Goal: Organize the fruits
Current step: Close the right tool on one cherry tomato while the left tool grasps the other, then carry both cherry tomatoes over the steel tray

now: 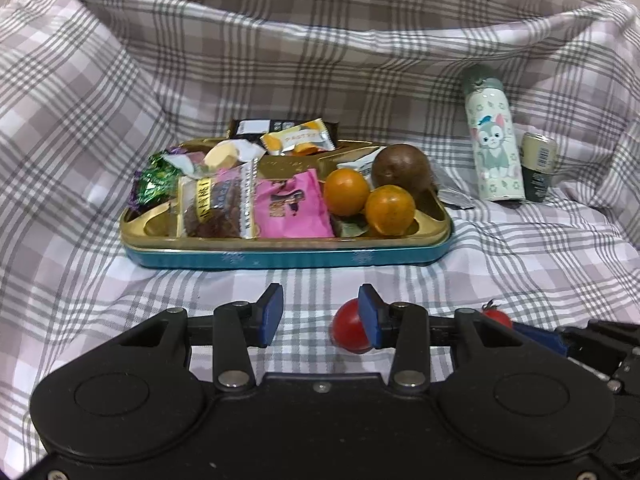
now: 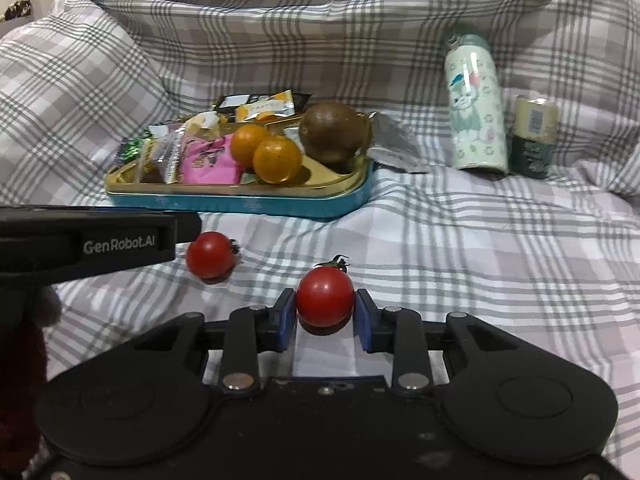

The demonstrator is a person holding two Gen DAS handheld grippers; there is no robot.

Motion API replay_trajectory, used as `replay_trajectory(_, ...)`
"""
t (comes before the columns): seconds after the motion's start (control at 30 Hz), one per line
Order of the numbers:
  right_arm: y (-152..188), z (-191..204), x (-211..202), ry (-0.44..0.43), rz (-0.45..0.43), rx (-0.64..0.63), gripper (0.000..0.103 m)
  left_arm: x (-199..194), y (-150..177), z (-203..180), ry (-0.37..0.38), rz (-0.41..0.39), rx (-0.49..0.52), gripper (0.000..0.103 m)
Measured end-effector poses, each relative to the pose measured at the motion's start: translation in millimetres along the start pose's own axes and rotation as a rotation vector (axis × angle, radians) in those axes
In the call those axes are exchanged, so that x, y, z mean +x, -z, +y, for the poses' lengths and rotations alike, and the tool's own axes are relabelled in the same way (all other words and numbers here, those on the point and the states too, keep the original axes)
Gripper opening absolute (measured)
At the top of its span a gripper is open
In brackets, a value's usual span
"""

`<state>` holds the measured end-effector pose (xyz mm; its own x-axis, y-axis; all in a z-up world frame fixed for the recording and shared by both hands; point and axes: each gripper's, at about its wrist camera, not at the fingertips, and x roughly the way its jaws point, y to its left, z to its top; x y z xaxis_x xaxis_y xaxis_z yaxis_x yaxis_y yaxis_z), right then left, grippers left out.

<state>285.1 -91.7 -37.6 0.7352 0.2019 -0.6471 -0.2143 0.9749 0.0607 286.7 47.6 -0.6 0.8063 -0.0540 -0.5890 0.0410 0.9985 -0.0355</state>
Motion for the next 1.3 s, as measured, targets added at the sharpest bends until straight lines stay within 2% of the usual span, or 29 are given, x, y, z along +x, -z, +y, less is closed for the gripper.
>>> replay_trajectory(0.27, -1.9, -10.9, -7.5, 0.065, -0.017, 0.01, 0.032, 4.0, 5.6, -15.5, 0.039, 0.011, 0.086, 0.05)
replay_trajectory(0.47, 0.0, -19.9, -4.2, 0.077, 0.023, 0.026, 0.032, 9.0, 11.3, -23.8, 0.054, 0.039, 0.131, 0.05)
replay_trajectory(0.8, 0.3, -21.1, -3.0, 0.074, 0.03, 0.032, 0.032, 19.7, 10.2, -19.7, 0.03, 0.067, 0.096, 0.05)
replay_trajectory(1.3, 1.4, -20.3, -1.4, 0.073, 0.03, 0.018, 0.033, 29.9, 9.4, -20.3, 0.035, 0.082, 0.071, 0.05)
